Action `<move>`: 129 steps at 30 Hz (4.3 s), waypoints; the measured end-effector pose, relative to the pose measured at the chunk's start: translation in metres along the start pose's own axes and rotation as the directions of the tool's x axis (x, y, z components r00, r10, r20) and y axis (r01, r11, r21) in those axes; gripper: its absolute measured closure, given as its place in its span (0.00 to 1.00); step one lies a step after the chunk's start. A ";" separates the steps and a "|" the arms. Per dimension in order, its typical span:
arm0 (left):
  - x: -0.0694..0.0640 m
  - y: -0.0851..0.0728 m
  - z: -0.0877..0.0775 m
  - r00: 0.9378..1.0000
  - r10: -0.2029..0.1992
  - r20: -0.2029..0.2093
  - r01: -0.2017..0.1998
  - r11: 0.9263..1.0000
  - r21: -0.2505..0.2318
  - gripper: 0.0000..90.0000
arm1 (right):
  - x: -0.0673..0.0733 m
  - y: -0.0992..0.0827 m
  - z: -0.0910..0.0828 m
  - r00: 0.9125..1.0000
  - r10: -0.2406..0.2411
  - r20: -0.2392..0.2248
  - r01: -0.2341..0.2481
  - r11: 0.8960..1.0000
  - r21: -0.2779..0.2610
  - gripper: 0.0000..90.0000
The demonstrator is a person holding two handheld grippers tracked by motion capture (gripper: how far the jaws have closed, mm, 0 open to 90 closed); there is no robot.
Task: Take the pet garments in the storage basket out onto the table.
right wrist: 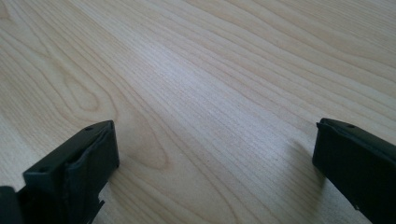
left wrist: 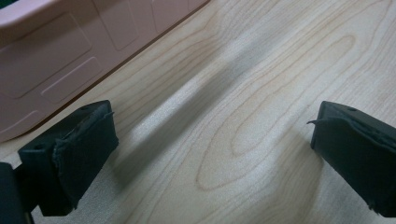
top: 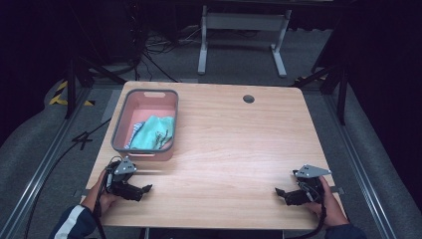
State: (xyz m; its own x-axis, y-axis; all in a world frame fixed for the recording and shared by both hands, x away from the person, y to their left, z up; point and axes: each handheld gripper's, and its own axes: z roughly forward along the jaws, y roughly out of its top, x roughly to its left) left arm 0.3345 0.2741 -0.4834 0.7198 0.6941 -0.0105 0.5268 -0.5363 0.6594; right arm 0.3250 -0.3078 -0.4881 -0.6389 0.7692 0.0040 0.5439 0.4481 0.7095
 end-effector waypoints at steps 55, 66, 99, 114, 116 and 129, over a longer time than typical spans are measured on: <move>0.001 0.051 -0.089 0.995 0.009 -0.098 -0.021 0.992 -0.122 0.20 | 0.000 0.001 0.001 1.000 -0.004 -0.006 0.004 1.000 0.000 0.01; 0.029 0.113 -0.078 0.993 0.034 -0.117 -0.040 0.998 -0.046 0.19 | 0.000 0.001 0.001 1.000 -0.005 -0.005 0.005 1.000 -0.001 0.01; 0.091 0.168 0.047 0.989 0.002 -0.149 0.060 0.908 0.415 0.20 | 0.000 0.001 0.001 1.000 -0.006 -0.007 0.006 1.000 0.000 0.01; 0.097 0.164 0.076 0.994 -0.047 -0.097 0.095 0.816 0.570 0.29 | 0.000 0.001 0.001 1.000 -0.007 -0.008 0.007 1.000 0.000 0.01; 0.096 0.164 0.075 0.996 -0.047 -0.081 0.085 0.823 0.561 0.37 | 0.000 0.001 0.001 1.000 -0.007 -0.008 0.007 1.000 0.000 0.01; 0.087 0.168 0.067 0.993 0.024 -0.114 0.038 0.857 0.514 0.87 | 0.000 0.001 0.001 1.000 -0.001 -0.007 0.001 1.000 -0.001 0.01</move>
State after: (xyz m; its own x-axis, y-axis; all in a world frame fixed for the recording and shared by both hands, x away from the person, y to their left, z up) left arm 0.5158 0.2123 -0.4237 0.6761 0.7311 0.0908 0.7113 -0.6799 0.1780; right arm 0.3262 -0.3066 -0.4880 -0.6435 0.7654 0.0085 0.5429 0.4486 0.7099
